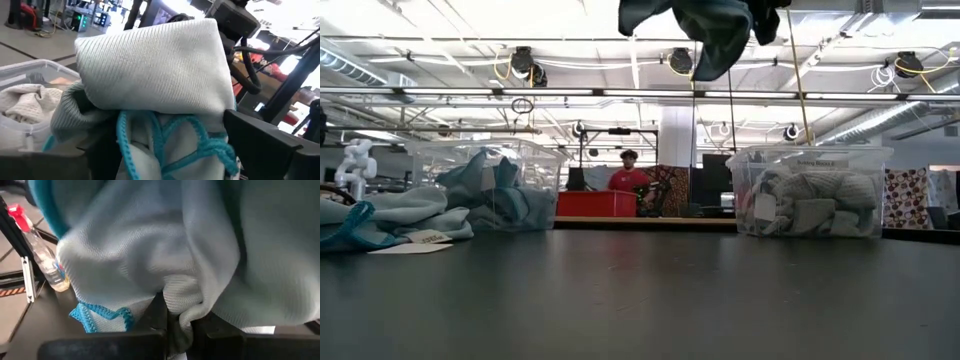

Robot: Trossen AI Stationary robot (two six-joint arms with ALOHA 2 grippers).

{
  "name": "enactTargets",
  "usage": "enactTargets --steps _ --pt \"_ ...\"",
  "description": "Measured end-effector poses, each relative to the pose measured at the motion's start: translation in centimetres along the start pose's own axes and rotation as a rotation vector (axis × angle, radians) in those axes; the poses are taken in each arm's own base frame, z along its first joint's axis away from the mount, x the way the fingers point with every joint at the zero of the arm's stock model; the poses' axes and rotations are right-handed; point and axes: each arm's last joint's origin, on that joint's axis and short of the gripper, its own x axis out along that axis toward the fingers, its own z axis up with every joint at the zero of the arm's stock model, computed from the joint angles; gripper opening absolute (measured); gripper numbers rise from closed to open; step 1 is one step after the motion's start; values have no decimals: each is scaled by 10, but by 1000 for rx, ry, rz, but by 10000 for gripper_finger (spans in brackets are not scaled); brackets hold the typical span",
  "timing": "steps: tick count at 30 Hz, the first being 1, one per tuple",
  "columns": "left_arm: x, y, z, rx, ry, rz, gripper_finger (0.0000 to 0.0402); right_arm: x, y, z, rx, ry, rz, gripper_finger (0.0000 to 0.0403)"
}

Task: Sort microfiber towel by color & place in baskets
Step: Put the blue microfiber towel into the left transparent bin

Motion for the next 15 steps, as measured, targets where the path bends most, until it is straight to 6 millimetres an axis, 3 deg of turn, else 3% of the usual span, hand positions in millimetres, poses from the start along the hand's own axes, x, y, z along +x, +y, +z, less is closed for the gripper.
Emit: enactTargets --steps 6,15 --pt "0 2 -2 52 14 30 270 2 -3 2 21 -15 -6 16" --pt "0 1 -2 144 24 2 141 2 -4 2 30 -14 -9 24"
